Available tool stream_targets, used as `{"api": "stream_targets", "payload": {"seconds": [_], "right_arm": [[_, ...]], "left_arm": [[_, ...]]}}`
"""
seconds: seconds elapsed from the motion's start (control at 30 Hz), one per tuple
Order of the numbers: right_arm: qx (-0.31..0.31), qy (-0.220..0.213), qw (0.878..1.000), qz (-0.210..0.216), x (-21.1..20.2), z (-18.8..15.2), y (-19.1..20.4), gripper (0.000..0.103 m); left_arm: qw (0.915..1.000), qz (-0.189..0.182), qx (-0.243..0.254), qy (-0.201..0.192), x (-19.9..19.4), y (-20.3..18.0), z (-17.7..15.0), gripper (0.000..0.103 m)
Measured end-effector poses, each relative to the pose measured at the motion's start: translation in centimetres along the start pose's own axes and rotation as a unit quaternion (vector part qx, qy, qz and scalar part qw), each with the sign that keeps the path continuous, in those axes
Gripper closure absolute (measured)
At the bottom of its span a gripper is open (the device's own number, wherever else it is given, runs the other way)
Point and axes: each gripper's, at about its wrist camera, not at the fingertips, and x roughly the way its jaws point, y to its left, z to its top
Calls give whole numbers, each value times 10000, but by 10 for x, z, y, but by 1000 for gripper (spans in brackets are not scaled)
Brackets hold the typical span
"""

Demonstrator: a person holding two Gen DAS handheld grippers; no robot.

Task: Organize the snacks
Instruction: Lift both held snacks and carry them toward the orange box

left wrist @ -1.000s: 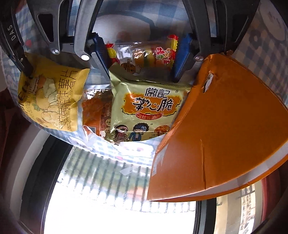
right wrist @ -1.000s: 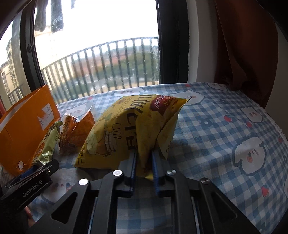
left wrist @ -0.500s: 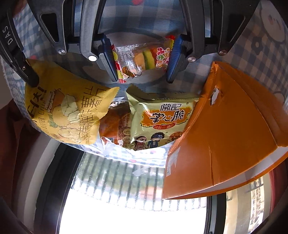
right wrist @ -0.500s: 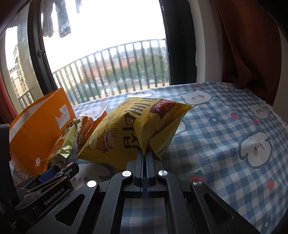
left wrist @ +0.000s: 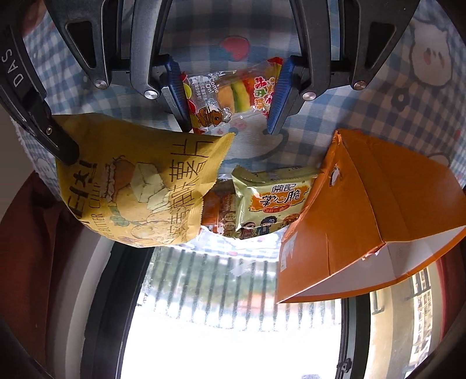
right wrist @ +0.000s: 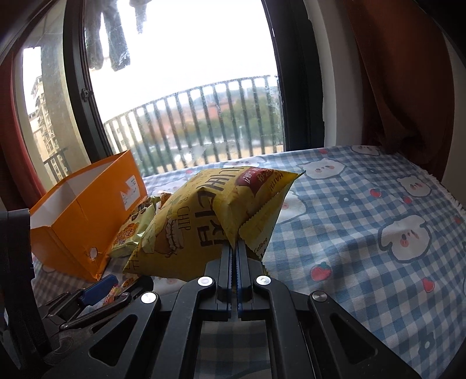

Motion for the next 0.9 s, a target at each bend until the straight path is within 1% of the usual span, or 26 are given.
{"api": "stream_targets", "payload": {"seconds": [0.27,0.43,0.67,0.9], "right_arm": [[-140,-365,9991,143,-31,7,13,99],[-267,-565,9976,292,-43,16,27,99],[-457,-842,9938,569,-46,36,55,99],[-627,-995,9890,896,-32,55,96,99]], "left_arm": [[9986,-79,100,-521,-42,-1,7,50],[9960,-2,160,-878,-65,6,17,50],[9915,218,58,-1283,-82,30,33,50],[9876,473,-172,-1490,-83,69,61,49]]}}
